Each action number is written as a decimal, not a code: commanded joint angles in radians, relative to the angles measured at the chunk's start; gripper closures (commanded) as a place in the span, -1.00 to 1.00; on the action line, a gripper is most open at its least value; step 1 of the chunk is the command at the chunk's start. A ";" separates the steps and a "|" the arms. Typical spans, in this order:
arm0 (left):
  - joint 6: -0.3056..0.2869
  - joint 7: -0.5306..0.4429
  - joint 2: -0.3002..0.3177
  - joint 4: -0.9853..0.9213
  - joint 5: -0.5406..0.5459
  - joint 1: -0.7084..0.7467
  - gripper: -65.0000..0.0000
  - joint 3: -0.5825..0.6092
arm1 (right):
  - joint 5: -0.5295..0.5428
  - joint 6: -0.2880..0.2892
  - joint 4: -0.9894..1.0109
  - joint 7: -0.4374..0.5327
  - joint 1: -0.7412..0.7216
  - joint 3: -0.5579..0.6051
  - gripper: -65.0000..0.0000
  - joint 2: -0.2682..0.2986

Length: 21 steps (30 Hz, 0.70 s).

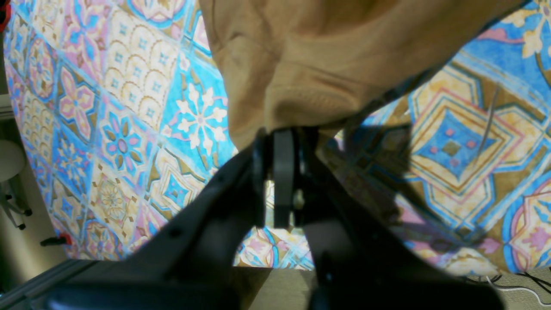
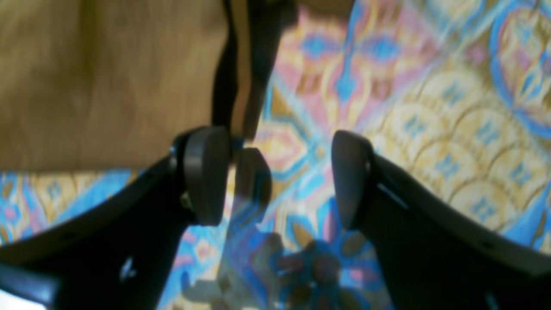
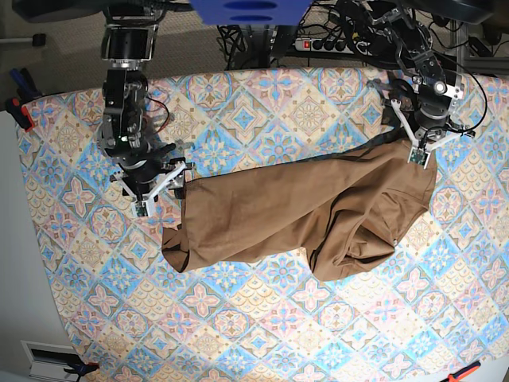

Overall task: Layout the t-shirt on the table in an organized manner, then fold the t-shirt properly
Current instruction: 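Grasp the shirt edge again with the right gripper and lift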

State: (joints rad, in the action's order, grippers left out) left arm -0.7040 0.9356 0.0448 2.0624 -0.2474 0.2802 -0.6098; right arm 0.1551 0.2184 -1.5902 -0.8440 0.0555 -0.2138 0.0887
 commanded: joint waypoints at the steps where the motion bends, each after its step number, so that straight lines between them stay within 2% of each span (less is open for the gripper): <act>1: 0.006 -0.010 0.007 0.017 0.001 -0.003 1.00 -0.002 | 0.008 0.003 -0.006 0.015 -0.007 0.011 -0.12 0.006; 8: 0.006 -0.010 0.008 0.019 0.001 -0.006 1.00 -0.002 | 0.008 0.003 -0.011 0.015 0.022 0.098 -0.12 0.006; 14: 0.006 -0.010 0.008 0.019 0.001 -0.006 1.00 -0.002 | 0.008 0.003 -0.011 0.015 0.083 0.109 -0.12 0.006; 21: 0.006 -0.010 0.005 0.019 0.001 -0.006 1.00 -0.002 | 0.008 0.003 -0.003 0.015 0.085 0.109 -0.12 0.006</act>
State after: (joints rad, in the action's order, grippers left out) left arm -0.7040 0.9356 0.0460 2.0624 -0.2478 0.2775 -0.6098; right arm 0.1566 0.2184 -1.5894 -0.8051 0.1432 -0.1051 0.0891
